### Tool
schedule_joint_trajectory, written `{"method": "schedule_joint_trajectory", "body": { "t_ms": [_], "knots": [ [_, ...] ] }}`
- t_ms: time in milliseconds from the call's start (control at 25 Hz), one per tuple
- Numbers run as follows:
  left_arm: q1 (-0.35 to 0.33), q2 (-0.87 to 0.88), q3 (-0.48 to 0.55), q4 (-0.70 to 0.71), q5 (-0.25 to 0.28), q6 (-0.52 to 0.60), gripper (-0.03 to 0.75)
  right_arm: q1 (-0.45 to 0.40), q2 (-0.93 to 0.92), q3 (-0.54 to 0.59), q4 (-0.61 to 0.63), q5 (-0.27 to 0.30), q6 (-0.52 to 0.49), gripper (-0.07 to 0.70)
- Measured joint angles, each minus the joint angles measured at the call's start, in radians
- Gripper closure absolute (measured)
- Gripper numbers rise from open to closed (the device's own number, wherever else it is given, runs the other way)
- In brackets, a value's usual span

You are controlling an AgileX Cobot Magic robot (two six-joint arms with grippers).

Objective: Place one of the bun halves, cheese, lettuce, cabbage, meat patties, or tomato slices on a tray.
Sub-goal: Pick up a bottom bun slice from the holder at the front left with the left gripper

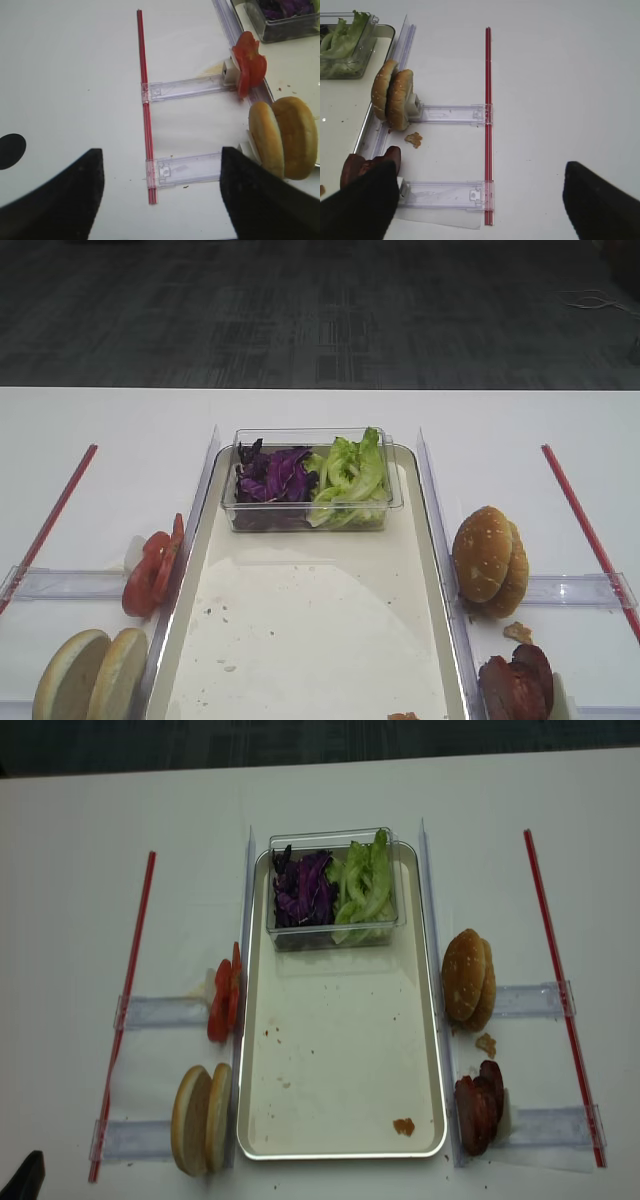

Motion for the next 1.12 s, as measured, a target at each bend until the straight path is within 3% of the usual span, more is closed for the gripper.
{"method": "schedule_joint_trajectory", "body": {
  "t_ms": [1120],
  "knots": [
    [-0.002,0.214,0.000,0.046,-0.002,-0.071,0.252,0.000,0.000,0.000,0.000,0.000,0.000,-0.062]
  ]
}}
